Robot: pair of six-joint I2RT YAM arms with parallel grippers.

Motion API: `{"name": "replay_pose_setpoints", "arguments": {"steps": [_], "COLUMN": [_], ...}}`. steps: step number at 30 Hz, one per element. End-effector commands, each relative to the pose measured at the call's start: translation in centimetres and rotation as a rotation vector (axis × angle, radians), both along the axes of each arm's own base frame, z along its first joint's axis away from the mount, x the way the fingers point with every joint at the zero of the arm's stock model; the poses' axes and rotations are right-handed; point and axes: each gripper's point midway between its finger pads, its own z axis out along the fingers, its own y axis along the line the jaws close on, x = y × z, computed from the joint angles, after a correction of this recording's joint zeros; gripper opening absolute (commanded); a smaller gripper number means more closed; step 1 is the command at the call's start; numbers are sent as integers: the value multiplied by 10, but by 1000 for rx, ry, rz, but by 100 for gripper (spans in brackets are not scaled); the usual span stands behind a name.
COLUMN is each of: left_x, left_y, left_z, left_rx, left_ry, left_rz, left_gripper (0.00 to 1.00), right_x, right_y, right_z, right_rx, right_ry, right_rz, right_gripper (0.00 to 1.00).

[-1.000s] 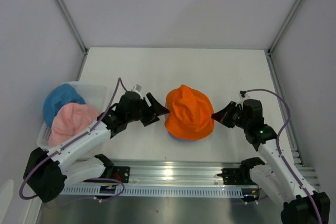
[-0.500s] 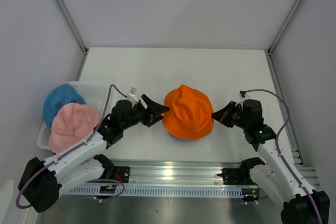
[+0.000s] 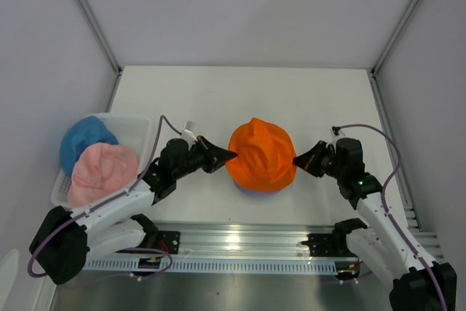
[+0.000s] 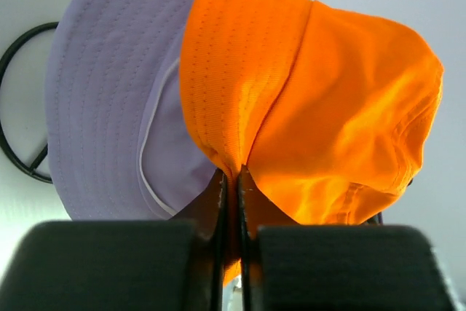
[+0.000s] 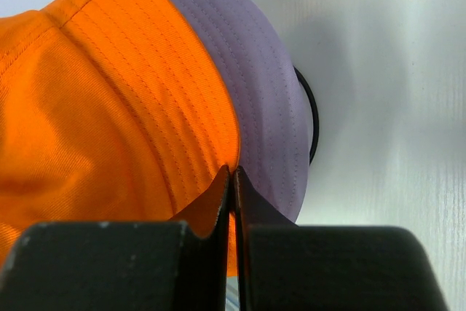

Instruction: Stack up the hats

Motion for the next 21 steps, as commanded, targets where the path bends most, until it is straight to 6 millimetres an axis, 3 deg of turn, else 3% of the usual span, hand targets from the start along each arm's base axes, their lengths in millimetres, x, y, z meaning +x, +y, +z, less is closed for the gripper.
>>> {"name": "replay_pose_setpoints", "arguments": {"steps": [1,6,12,15,16,17,21], "left_x": [2,2,2,-3,4,-3,2], "left_y": [0,20,54,50,43,45,28], "left_z": [2,-17,-63,-89,-77,-104,-128], "left_rx": [1,87,263,355,376,461,481], "left_ry": [-14,5,127,221,199,289,340], "left_rz": [17,93,213,150,122,94,36], "left_gripper": [1,1,1,1,1,1,1], "right_x": [6,7,11,13,14,15,17], "right_y": [1,-2,-2,-3,-3,-3,-3], "right_z": [7,4,5,9,9,8,5], "right_rx": [9,-3,-16,-22,-25,-29,-33], "right_ry": [-30,-21,-13,-28,-28,-25,-19], "right_rz": [-13,-27,-28,-34,-33,-35,-35], "right_gripper": [0,0,0,0,0,0,0]}}
